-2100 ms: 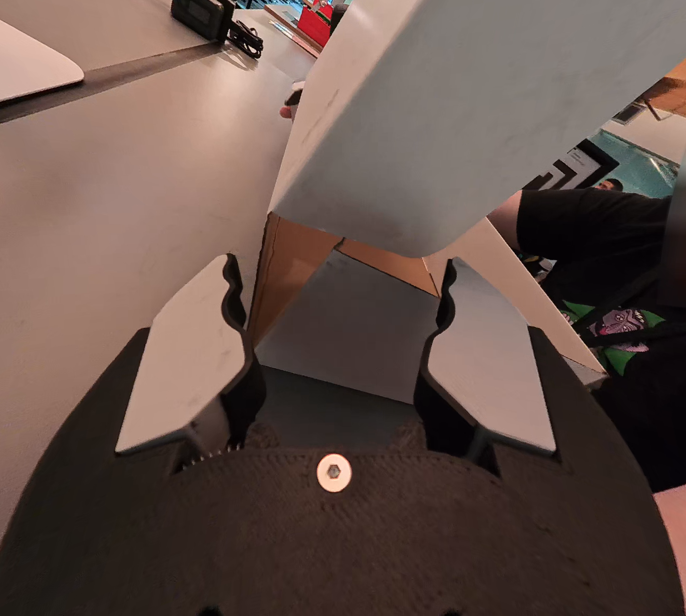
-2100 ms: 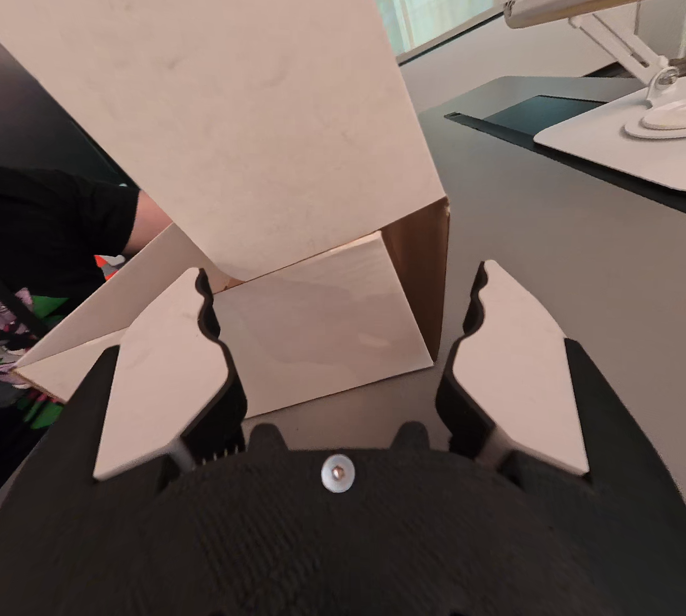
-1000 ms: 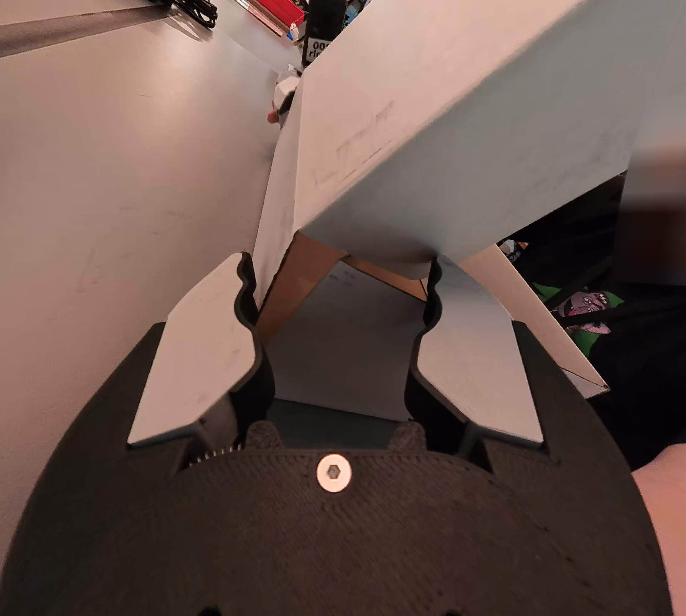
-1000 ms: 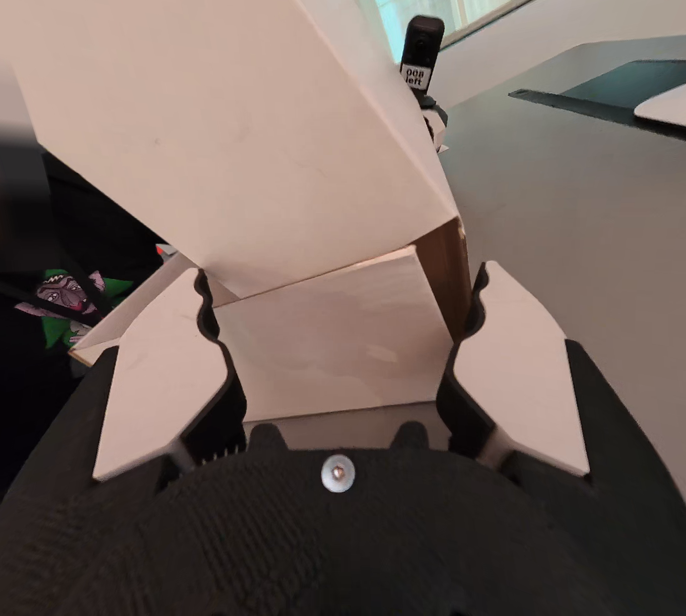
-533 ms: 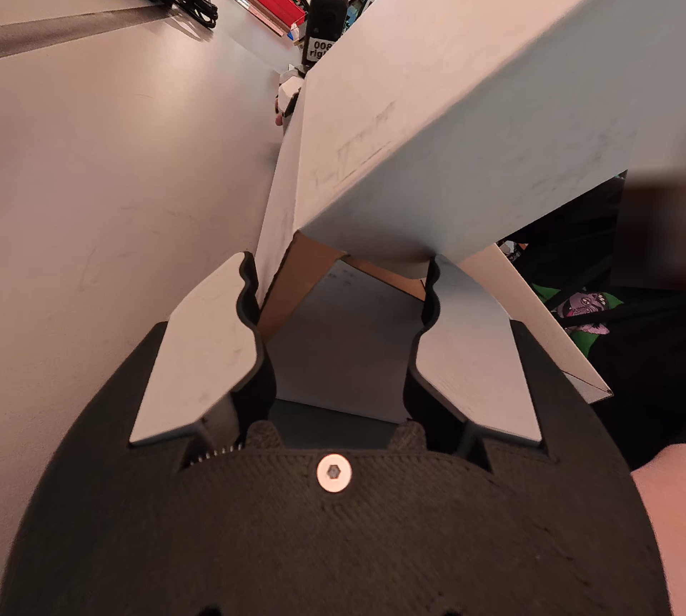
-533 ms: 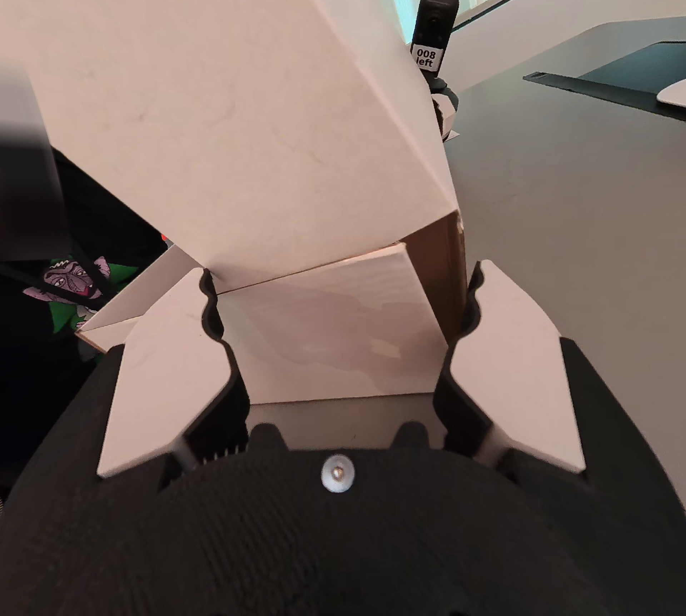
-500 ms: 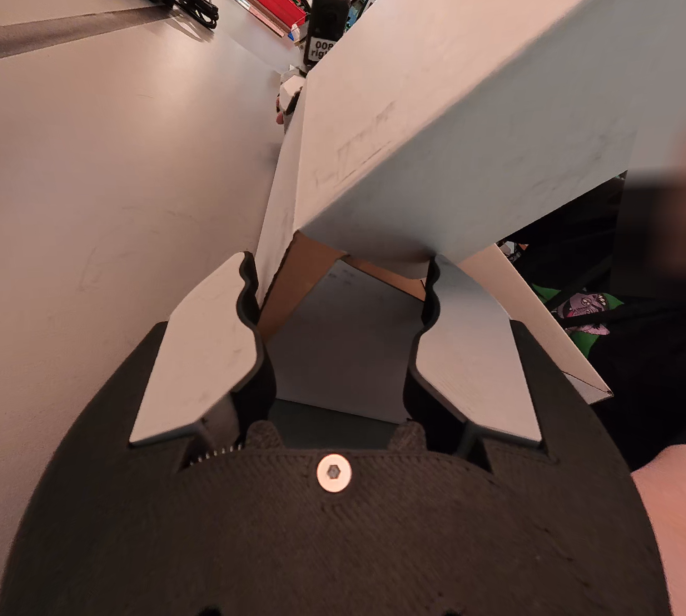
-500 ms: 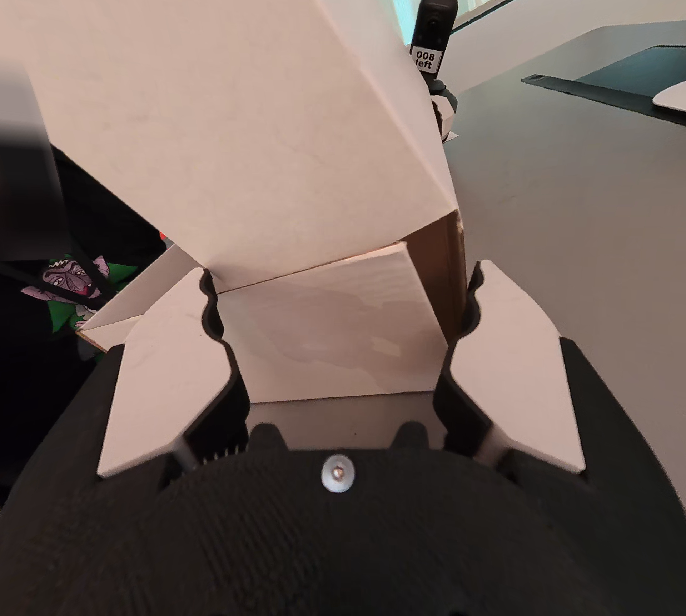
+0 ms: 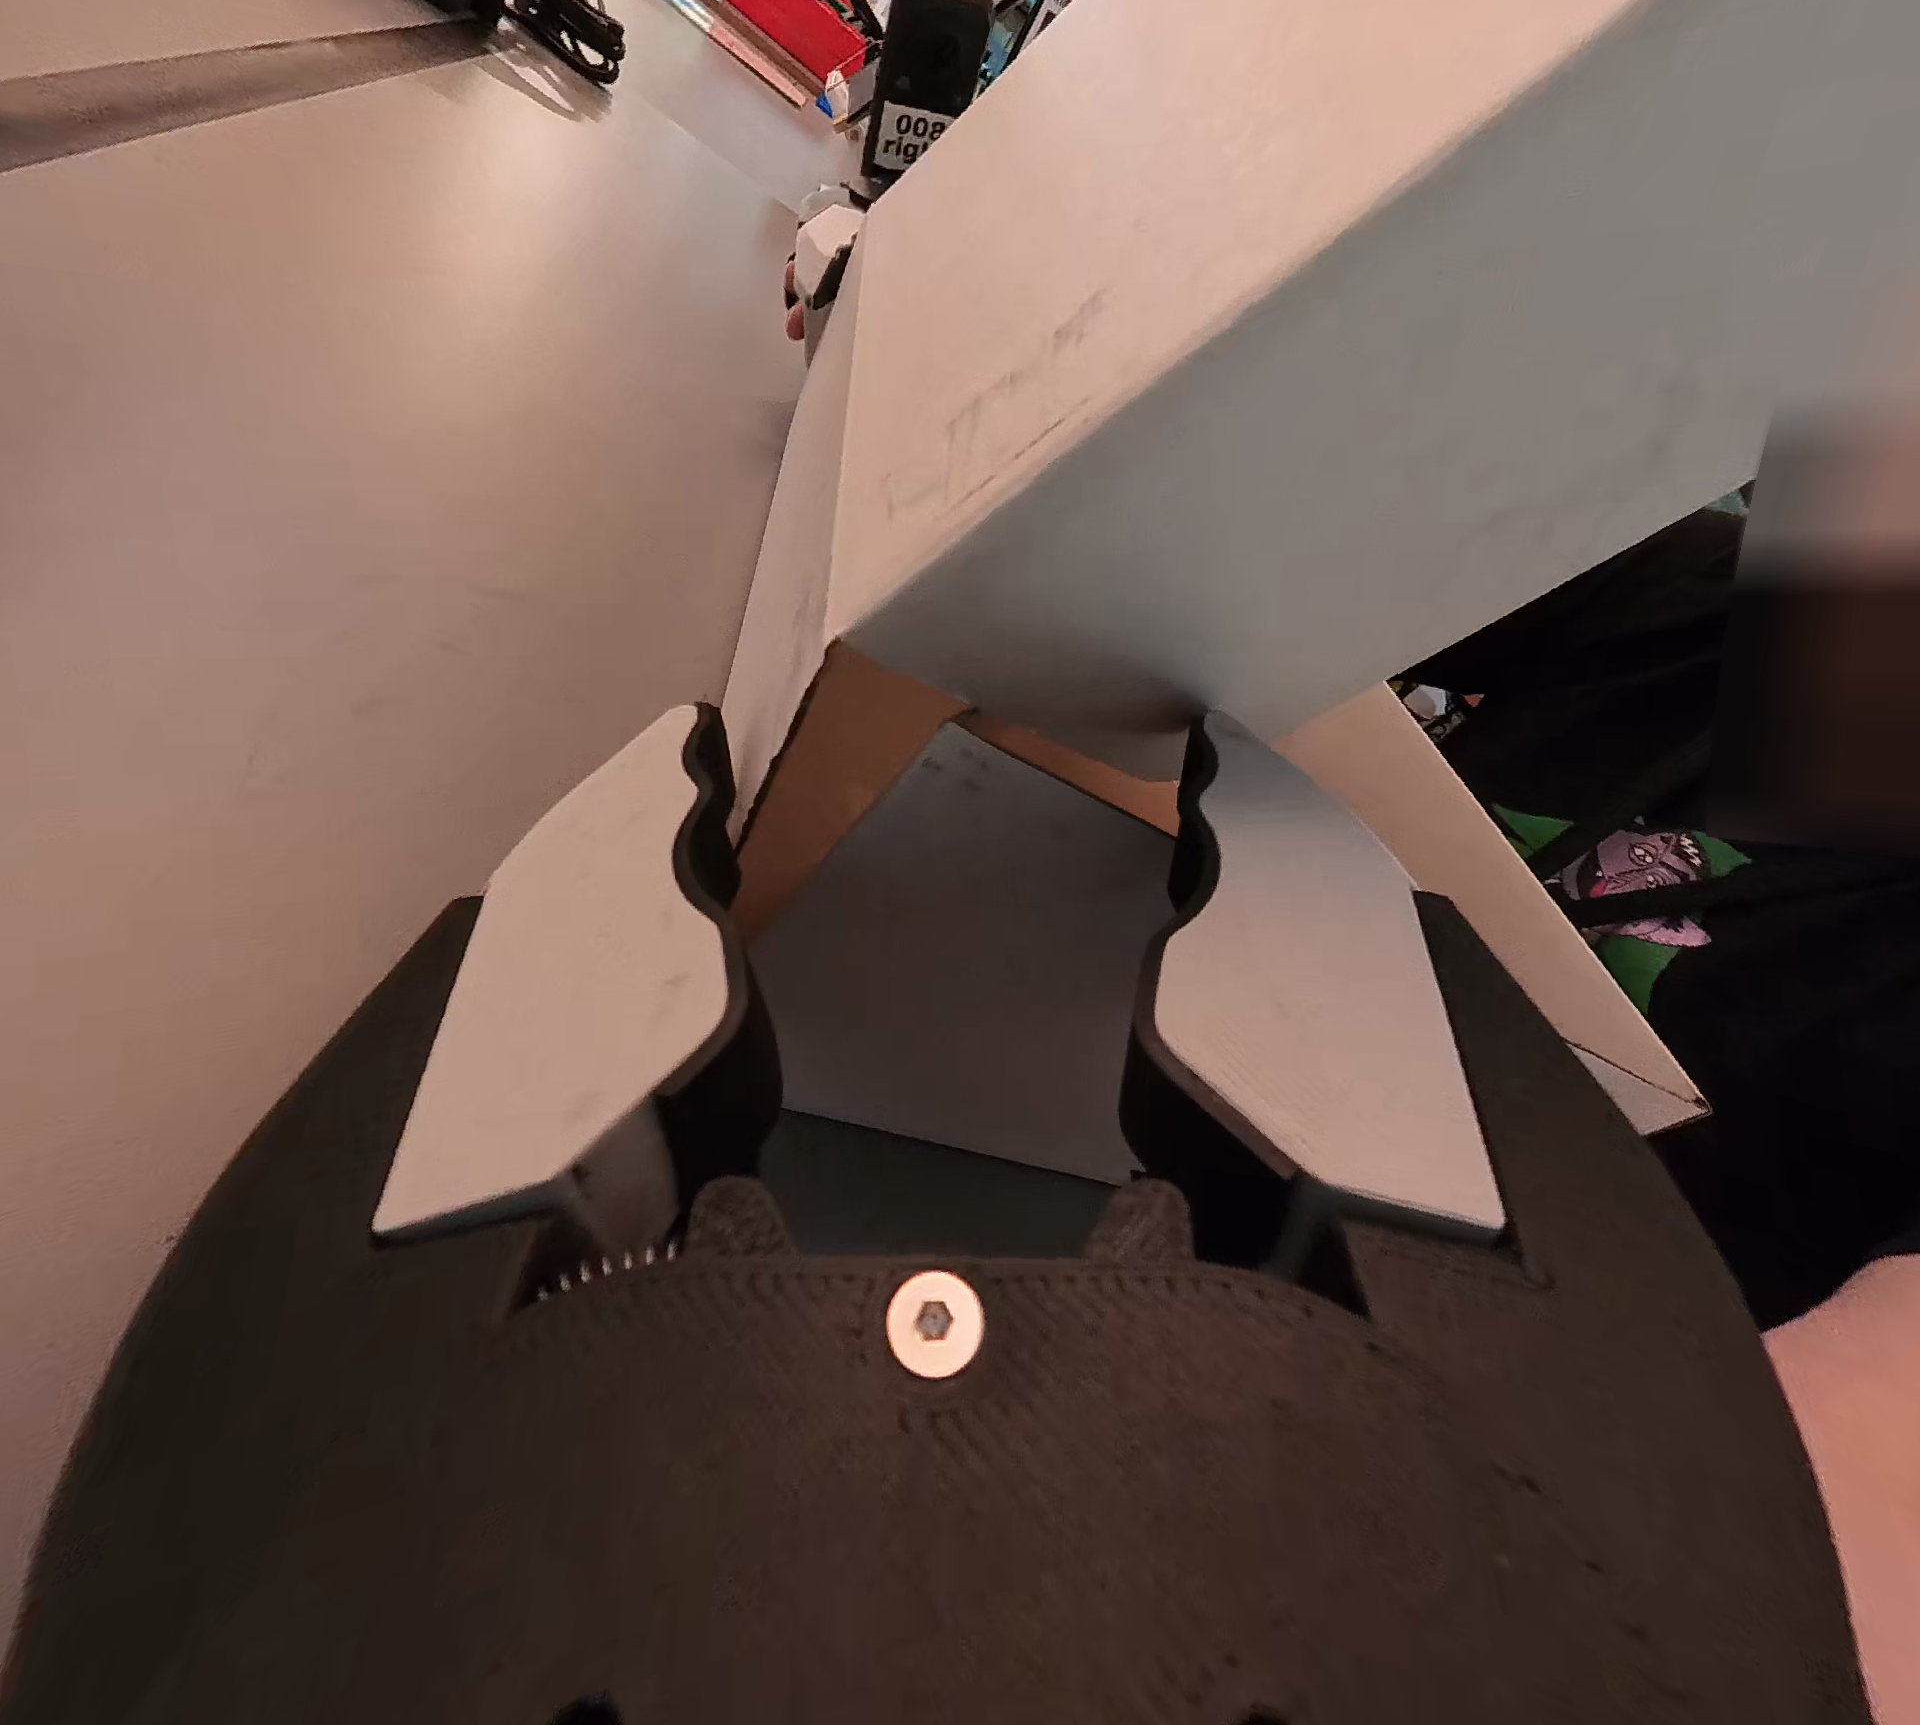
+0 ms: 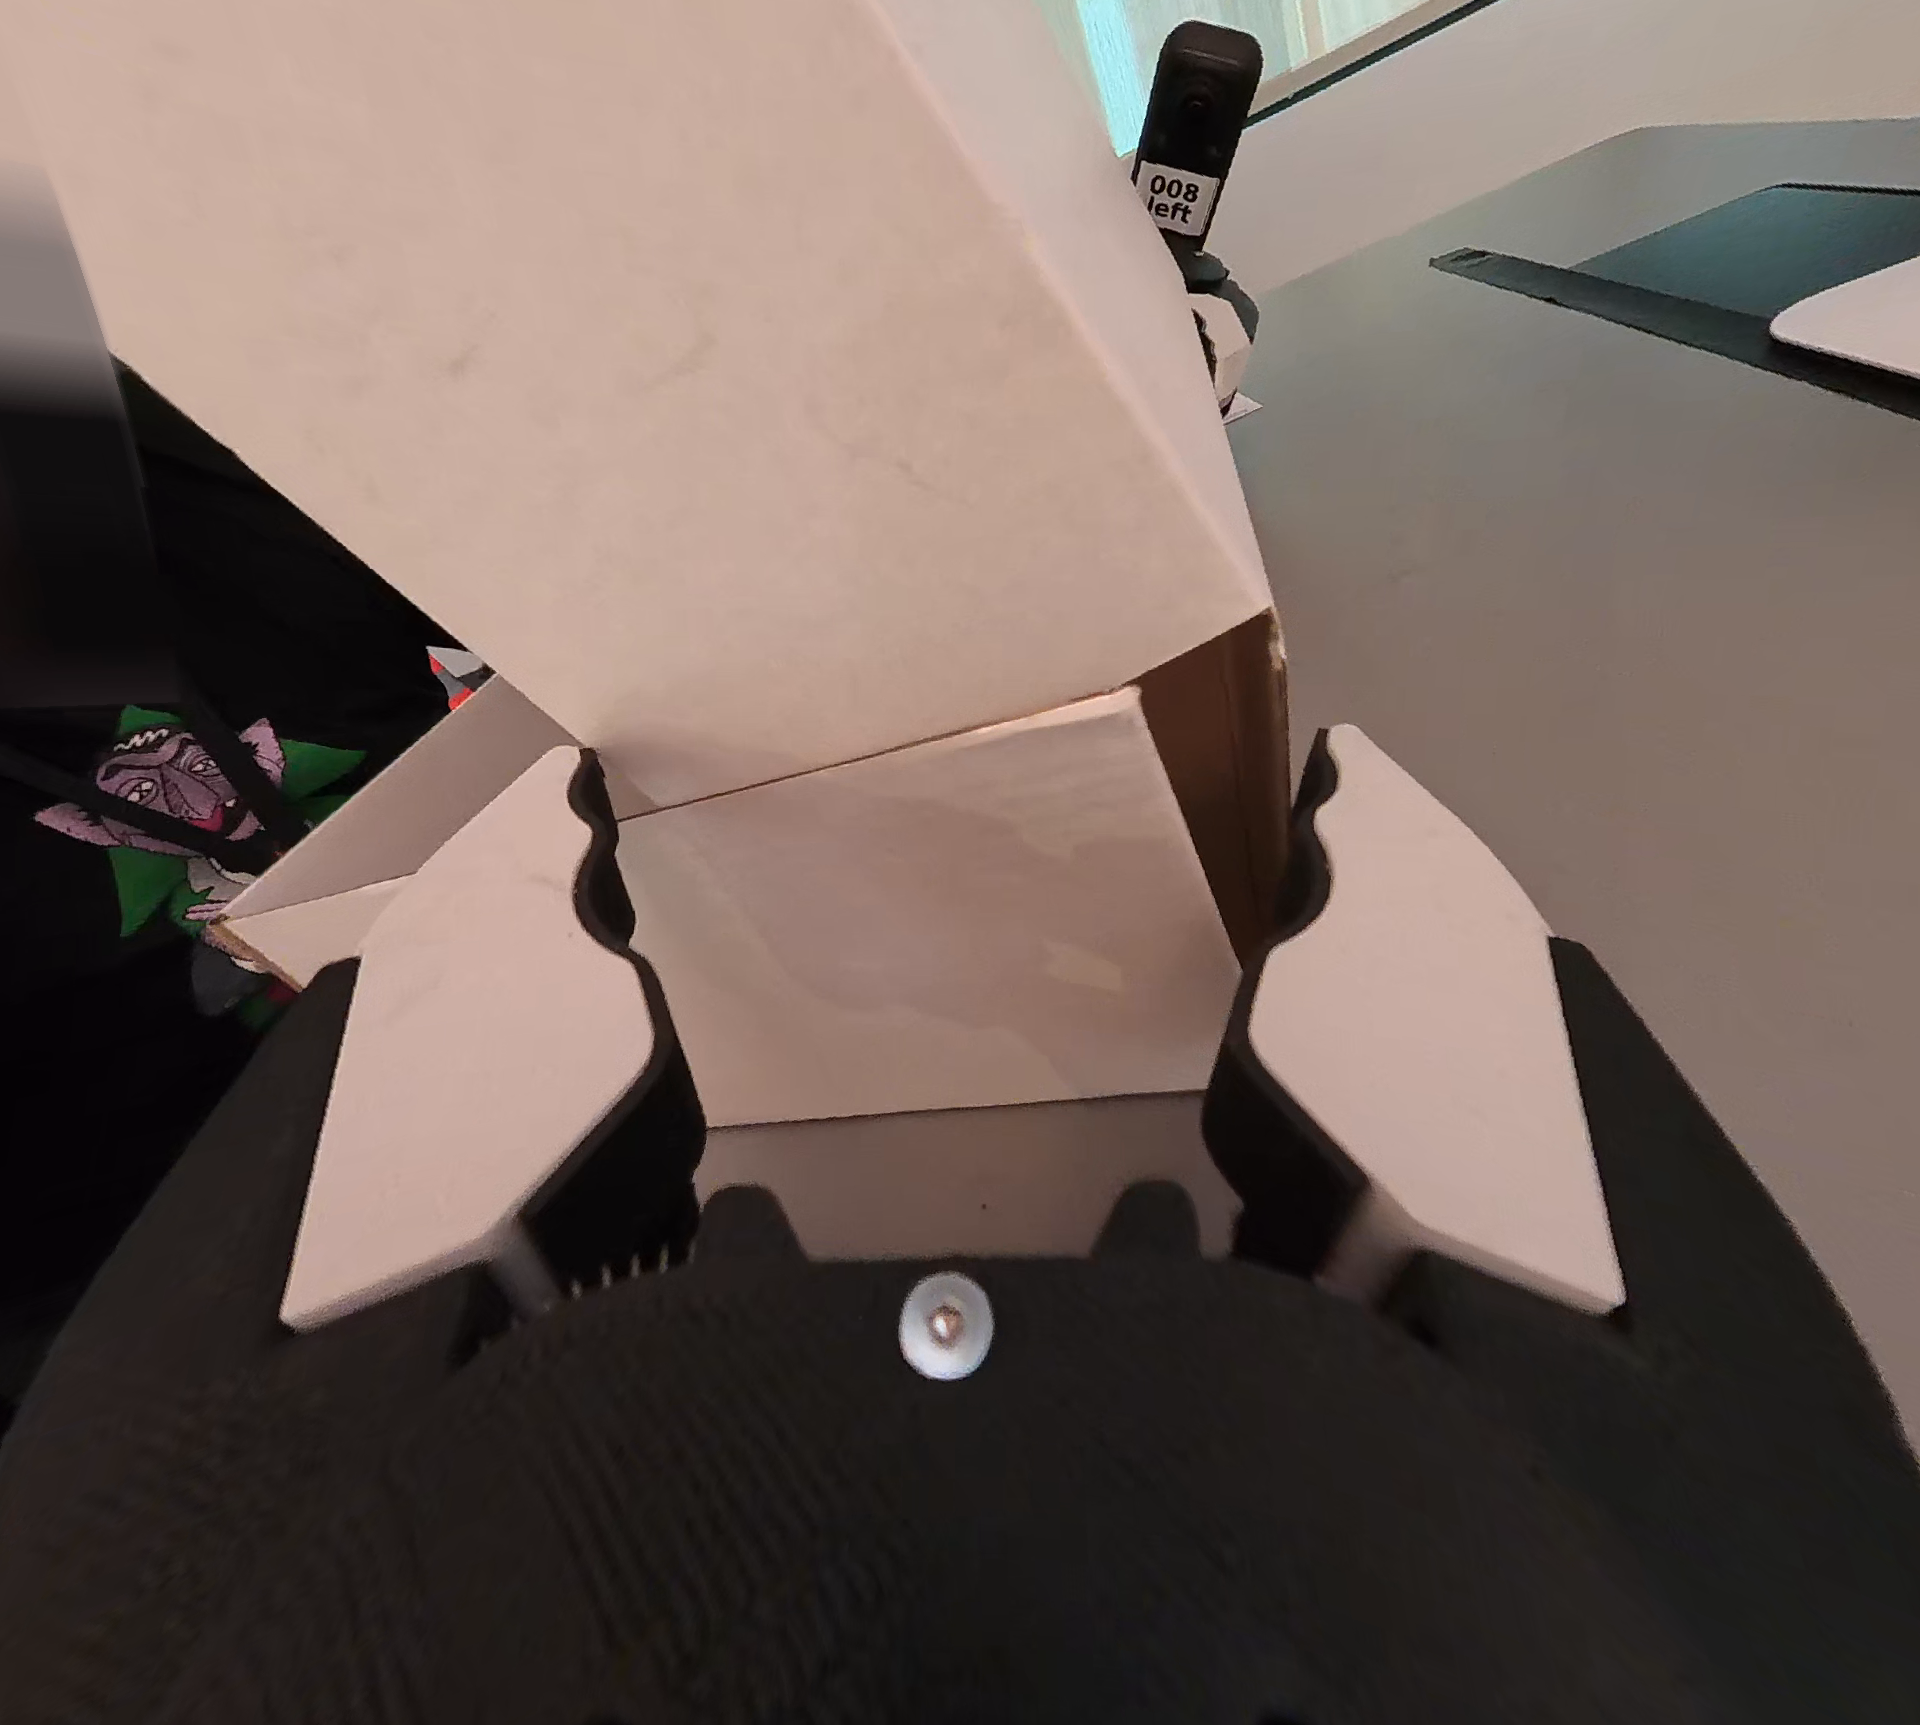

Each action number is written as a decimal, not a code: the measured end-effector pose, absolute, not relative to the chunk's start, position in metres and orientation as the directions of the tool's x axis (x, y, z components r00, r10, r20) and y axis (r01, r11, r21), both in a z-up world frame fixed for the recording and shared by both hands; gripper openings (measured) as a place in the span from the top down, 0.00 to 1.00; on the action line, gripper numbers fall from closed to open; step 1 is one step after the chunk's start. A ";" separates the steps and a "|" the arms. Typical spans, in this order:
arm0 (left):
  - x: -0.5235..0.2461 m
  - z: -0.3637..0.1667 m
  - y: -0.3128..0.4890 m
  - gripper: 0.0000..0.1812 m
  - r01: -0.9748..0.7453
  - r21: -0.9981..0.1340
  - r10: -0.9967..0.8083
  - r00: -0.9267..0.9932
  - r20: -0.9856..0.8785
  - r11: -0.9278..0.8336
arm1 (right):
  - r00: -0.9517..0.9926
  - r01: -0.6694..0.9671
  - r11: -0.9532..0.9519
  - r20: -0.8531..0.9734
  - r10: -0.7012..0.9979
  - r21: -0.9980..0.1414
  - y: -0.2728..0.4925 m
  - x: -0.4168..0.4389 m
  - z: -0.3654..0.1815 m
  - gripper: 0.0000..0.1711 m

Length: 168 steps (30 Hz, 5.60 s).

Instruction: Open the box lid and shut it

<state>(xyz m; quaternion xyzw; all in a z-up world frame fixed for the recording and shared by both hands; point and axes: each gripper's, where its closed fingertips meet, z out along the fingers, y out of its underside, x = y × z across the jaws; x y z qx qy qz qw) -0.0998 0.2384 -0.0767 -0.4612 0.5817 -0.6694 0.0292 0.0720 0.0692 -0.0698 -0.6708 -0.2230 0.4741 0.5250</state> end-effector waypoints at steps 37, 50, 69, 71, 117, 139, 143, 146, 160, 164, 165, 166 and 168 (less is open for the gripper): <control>-0.165 0.084 0.157 0.33 0.059 -0.957 -0.935 0.206 0.290 -0.284 | 0.877 0.476 0.037 0.477 0.051 -0.879 -0.013 -0.062 0.091 0.92; -0.129 0.056 0.210 0.68 -0.266 -0.923 -0.870 0.476 0.126 -0.279 | 0.922 0.183 -0.451 -0.007 0.387 -0.874 0.177 -0.103 -0.024 0.81; -0.151 0.057 0.225 0.95 -0.287 -0.901 -0.831 0.542 0.127 -0.325 | 0.935 0.330 -0.576 0.175 0.309 -0.748 0.234 -0.079 -0.081 0.98; -0.154 0.056 0.224 0.95 -0.287 -0.900 -0.827 0.547 0.127 -0.329 | 0.936 0.331 -0.569 0.183 0.302 -0.752 0.235 -0.075 -0.081 0.97; -0.196 0.034 0.169 0.77 -0.214 -0.942 -0.796 0.600 0.083 -0.259 | 0.927 -0.027 -0.418 0.134 -0.351 -0.908 -0.012 0.034 0.065 0.91; 0.000 -0.037 0.039 0.80 -0.458 -0.648 -0.790 -0.283 -0.543 0.609 | 0.934 -0.135 -0.582 0.094 -0.345 -0.802 -0.004 0.046 0.038 0.92; 0.018 -0.059 0.053 0.75 -0.495 -0.585 -0.754 -0.269 -0.600 0.642 | 0.935 -0.163 -0.599 0.070 -0.347 -0.784 0.004 0.045 0.032 0.91; 0.023 -0.069 0.067 0.73 -0.527 -0.570 -0.755 -0.246 -0.608 0.630 | 0.934 -0.163 -0.613 0.080 -0.349 -0.773 0.003 0.046 0.027 0.93; 0.033 -0.072 0.083 0.82 -0.516 -0.562 -0.741 -0.246 -0.625 0.646 | 0.936 -0.229 -0.662 0.026 -0.352 -0.713 -0.001 0.042 0.012 0.93; 0.034 -0.075 0.096 0.80 -0.541 -0.557 -0.741 -0.206 -0.639 0.630 | 0.930 -0.288 -0.651 -0.043 -0.365 -0.702 -0.001 0.043 0.016 0.92; 0.034 -0.075 0.099 0.78 -0.548 -0.551 -0.739 -0.201 -0.643 0.629 | 0.930 -0.291 -0.652 -0.045 -0.366 -0.700 -0.001 0.043 0.016 0.92; 0.035 -0.073 0.101 0.79 -0.546 -0.554 -0.736 -0.185 -0.651 0.628 | 0.930 -0.287 -0.655 -0.040 -0.366 -0.699 -0.001 0.043 0.017 0.92; 0.037 -0.068 0.105 0.81 -0.544 -0.553 -0.728 -0.170 -0.664 0.631 | 0.932 -0.274 -0.657 -0.024 -0.362 -0.702 -0.002 0.042 0.016 0.92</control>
